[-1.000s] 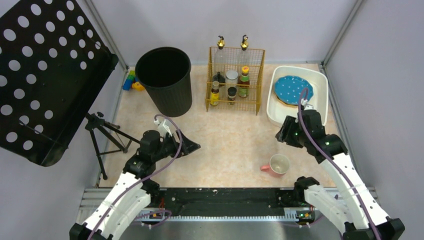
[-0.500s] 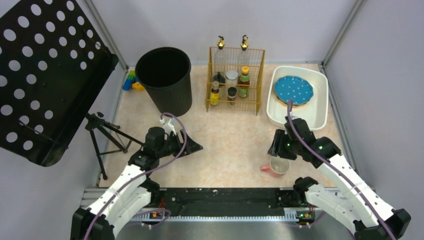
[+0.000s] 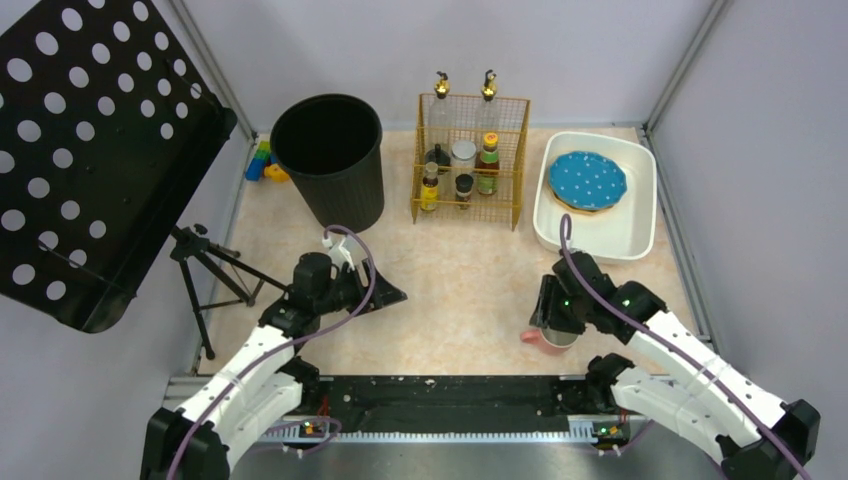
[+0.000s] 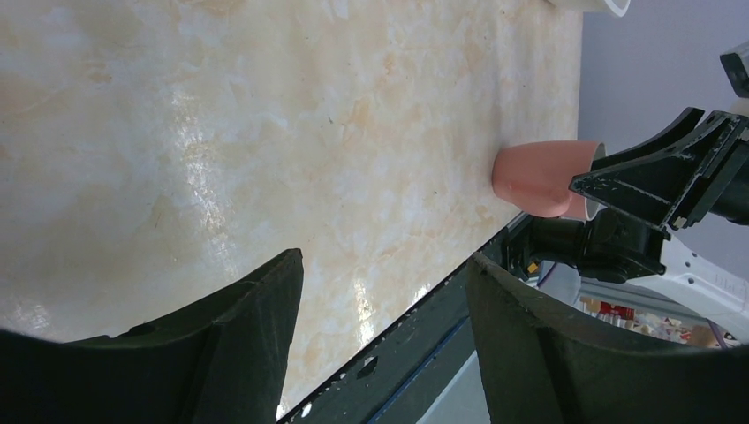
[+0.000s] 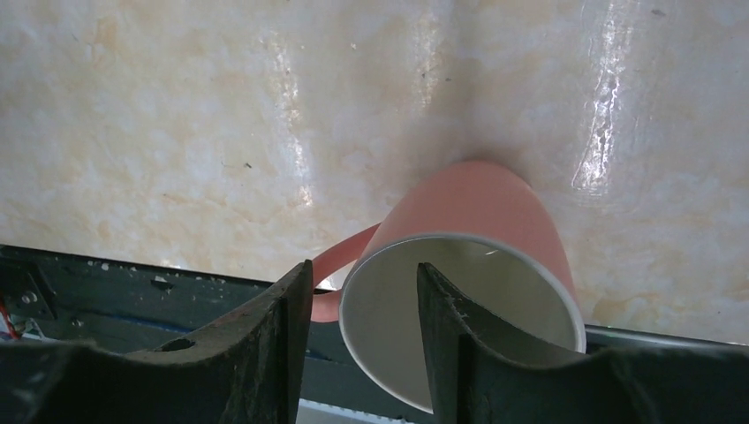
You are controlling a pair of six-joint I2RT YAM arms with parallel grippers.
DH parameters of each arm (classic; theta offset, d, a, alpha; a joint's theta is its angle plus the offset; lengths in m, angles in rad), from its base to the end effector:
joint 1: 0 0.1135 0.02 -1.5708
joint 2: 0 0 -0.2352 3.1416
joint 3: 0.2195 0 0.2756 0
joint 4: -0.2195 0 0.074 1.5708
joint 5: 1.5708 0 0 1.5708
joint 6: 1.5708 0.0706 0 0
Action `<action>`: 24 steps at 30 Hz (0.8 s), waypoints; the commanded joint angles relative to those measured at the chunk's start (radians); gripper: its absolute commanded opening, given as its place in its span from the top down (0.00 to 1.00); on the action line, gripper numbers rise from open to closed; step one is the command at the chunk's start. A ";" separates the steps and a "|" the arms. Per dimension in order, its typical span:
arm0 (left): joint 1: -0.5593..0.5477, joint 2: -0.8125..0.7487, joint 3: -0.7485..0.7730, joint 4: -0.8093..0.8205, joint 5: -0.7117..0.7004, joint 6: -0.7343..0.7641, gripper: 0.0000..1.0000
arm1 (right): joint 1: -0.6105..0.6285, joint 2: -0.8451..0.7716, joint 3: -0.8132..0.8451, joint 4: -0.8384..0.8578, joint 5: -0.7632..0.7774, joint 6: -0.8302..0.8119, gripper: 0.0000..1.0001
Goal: Clear the kitchen counter
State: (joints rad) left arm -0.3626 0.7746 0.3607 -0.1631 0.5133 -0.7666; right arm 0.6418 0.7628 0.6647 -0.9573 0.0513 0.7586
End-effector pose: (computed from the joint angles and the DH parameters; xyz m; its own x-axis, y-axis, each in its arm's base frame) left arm 0.2082 -0.1161 0.1508 -0.8486 -0.3244 -0.4178 0.1459 0.6157 -0.7743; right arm 0.1582 0.1137 0.1837 -0.9032 0.1827 -0.3884 0.0602 0.9499 0.3067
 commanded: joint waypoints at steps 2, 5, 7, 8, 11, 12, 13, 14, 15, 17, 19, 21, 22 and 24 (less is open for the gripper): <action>0.005 0.017 0.015 0.059 0.020 0.018 0.28 | 0.015 0.008 -0.029 0.066 0.036 0.031 0.55; 0.004 0.021 0.015 0.063 0.022 0.017 0.28 | 0.015 0.037 -0.047 0.098 0.038 0.025 0.57; 0.005 0.023 0.015 0.065 0.022 0.018 0.28 | 0.015 0.056 -0.057 0.118 0.040 0.022 0.58; 0.004 0.022 0.016 0.065 0.023 0.017 0.28 | 0.015 0.063 -0.061 0.126 0.043 0.021 0.60; 0.004 0.019 0.015 0.061 0.023 0.019 0.28 | 0.015 0.074 -0.069 0.146 0.053 0.020 0.68; 0.005 0.017 0.014 0.060 0.023 0.018 0.28 | 0.016 0.080 -0.072 0.152 0.054 0.017 0.71; 0.005 0.016 0.013 0.060 0.022 0.019 0.28 | 0.016 0.085 -0.072 0.156 0.055 0.014 0.73; 0.004 0.017 0.014 0.060 0.021 0.017 0.28 | 0.016 0.091 -0.071 0.158 0.054 0.013 0.75; 0.004 0.018 0.014 0.060 0.023 0.018 0.28 | 0.016 0.094 -0.072 0.158 0.053 0.011 0.78; 0.004 0.019 0.017 0.060 0.025 0.018 0.28 | 0.020 0.090 -0.069 0.158 0.054 0.011 0.86; 0.004 0.021 0.019 0.060 0.028 0.017 0.28 | 0.022 0.083 -0.060 0.155 0.062 0.013 0.98; 0.004 0.021 0.021 0.061 0.027 0.016 0.28 | 0.024 0.084 -0.049 0.149 0.070 0.014 1.00; 0.004 0.022 0.022 0.062 0.030 0.015 0.28 | 0.024 0.083 -0.042 0.149 0.072 0.014 1.00; 0.005 0.027 0.025 0.063 0.032 0.014 0.28 | 0.028 0.086 -0.020 0.149 0.081 0.013 1.00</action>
State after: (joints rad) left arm -0.3622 0.7967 0.3607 -0.1555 0.5247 -0.7631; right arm 0.6521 0.8333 0.6247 -0.8806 0.1337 0.7673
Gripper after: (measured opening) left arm 0.719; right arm 0.070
